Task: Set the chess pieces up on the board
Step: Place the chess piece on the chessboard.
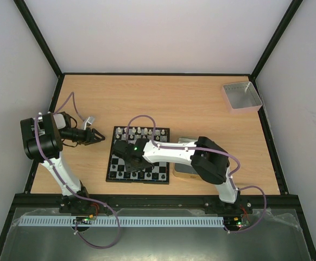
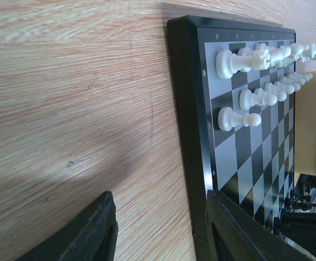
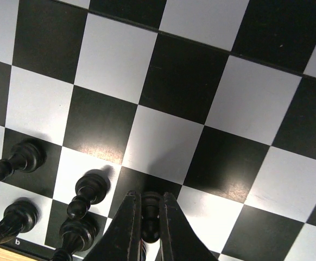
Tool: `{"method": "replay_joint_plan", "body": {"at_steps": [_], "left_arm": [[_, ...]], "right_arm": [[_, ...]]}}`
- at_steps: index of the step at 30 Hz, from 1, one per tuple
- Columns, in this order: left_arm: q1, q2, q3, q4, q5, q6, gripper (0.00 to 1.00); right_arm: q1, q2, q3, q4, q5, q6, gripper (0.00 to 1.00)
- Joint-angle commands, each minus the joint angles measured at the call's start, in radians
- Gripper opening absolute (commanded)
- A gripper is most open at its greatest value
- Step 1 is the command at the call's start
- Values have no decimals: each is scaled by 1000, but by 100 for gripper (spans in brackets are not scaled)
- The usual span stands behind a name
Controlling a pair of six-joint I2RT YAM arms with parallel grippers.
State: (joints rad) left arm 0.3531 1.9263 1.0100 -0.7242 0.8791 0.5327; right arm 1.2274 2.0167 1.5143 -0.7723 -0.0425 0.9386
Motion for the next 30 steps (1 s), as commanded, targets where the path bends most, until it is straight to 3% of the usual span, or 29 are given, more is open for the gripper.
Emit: {"method": "replay_joint_plan", "body": {"at_steps": [1,14,20,30], "left_arm": [[11,88,-45,63,-313,16,47],[12,91,-43,62,-312,16,47],[12,91,-44,61,-312,18,47],[12,91,-42,61,-310,18,47]], "right_arm": [[14,25,31,-13,3,-13,4],[19,26,30,-13,-2,-14,5],[20,28,34,-21,7,-11,14],[16,35,64,-43,39,-15,16]]}}
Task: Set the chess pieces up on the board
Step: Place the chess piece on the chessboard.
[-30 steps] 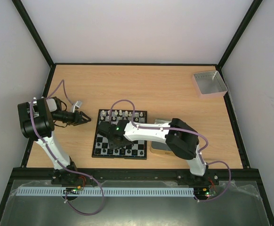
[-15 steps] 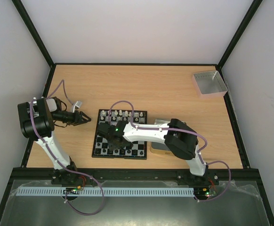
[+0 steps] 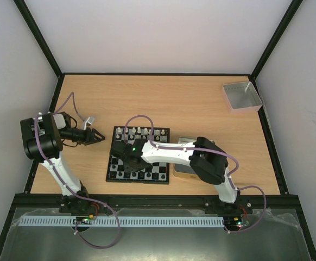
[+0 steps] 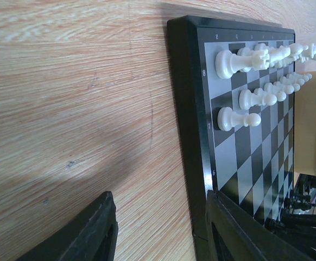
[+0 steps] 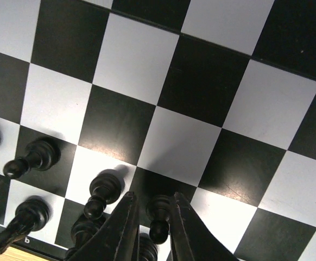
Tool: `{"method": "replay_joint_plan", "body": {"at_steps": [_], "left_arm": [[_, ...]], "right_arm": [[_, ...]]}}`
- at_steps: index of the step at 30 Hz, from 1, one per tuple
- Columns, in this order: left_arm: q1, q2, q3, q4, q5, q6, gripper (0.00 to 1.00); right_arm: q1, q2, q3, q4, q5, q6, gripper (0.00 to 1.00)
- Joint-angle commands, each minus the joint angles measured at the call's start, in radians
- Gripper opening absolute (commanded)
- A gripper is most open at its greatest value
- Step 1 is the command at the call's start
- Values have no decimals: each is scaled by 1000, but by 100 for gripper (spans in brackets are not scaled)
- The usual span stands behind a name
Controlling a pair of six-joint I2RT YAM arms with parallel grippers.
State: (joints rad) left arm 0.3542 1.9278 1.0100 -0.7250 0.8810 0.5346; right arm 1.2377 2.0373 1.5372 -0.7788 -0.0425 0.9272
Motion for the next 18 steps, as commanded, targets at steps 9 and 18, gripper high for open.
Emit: {"method": "replay_joint_plan", "body": {"at_steps": [9,18], "left_arm": [[12,84,-46,65,-314,14,47],[11,94,-41,61,-315,13,47]], "right_arm": [[-16,12,76,-70,68,-12,17],[-60,-29,67,-92,118,-22,19]]}}
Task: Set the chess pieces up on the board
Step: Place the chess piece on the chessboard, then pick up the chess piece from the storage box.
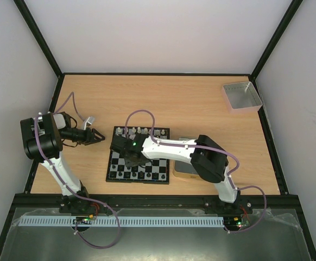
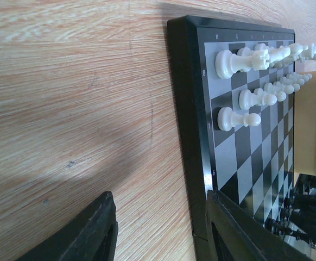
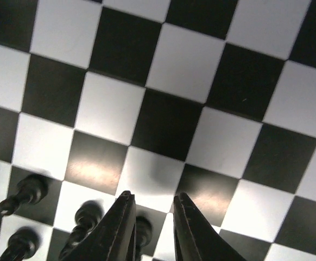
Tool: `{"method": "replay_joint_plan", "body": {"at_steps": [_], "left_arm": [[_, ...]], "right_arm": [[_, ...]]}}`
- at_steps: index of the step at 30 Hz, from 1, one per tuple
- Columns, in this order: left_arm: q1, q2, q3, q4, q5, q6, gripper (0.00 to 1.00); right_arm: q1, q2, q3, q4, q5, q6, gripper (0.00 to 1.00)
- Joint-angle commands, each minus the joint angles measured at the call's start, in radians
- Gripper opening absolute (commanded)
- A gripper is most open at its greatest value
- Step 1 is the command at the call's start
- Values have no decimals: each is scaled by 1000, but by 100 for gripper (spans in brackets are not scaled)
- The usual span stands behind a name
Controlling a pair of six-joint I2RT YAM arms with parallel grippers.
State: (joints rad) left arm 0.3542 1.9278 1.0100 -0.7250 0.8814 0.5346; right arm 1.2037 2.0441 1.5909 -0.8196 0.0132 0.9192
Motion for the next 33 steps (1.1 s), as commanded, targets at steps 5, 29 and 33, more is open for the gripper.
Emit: {"method": "replay_joint_plan", "body": {"at_steps": [5,29,33], "left_arm": [[11,99,-40,63,-319,8,47],[13,32,-81,112,-344,-24,48],[13,8,-93,122,-343,-25,48]], "right_arm": [[-82,-97,-5,-40,83,-17,19],[-403,-441,-329,-9,113,6,19],[-502,-533,-442,17,96,13,19]]}}
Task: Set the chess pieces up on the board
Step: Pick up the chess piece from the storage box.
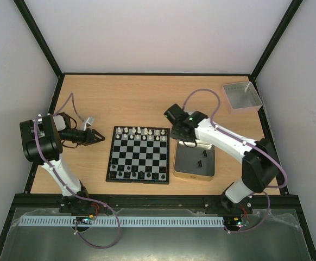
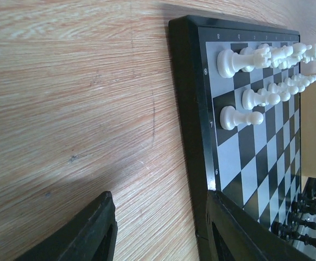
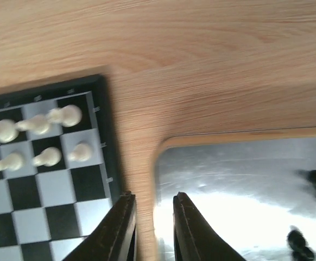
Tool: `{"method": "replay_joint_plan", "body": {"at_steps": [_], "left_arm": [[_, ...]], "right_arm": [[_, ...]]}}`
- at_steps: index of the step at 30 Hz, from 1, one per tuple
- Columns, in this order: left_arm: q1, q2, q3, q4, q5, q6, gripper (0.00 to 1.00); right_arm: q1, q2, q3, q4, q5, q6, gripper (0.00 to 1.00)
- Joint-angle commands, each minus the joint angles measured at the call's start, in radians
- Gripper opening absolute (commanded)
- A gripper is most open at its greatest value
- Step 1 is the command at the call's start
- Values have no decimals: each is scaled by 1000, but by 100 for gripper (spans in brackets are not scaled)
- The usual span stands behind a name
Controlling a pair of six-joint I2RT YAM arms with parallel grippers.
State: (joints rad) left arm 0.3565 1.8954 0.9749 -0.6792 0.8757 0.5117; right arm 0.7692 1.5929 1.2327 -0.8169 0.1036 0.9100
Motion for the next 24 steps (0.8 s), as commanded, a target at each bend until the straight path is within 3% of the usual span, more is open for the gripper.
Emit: {"method": "replay_joint_plan", "body": {"at_steps": [1,9,24], "left_arm": [[10,38,-60,77,-337,-2,48],[11,40,-59,80,-343,-8,48],[12,39,-59,76,-339,-4,48]], "right_arm": [[-91,-101,-114,19,4,22,19],[-235,-173,-265,57,-35,0,18],[-281,-217,-395,112,-50,22,18]]}}
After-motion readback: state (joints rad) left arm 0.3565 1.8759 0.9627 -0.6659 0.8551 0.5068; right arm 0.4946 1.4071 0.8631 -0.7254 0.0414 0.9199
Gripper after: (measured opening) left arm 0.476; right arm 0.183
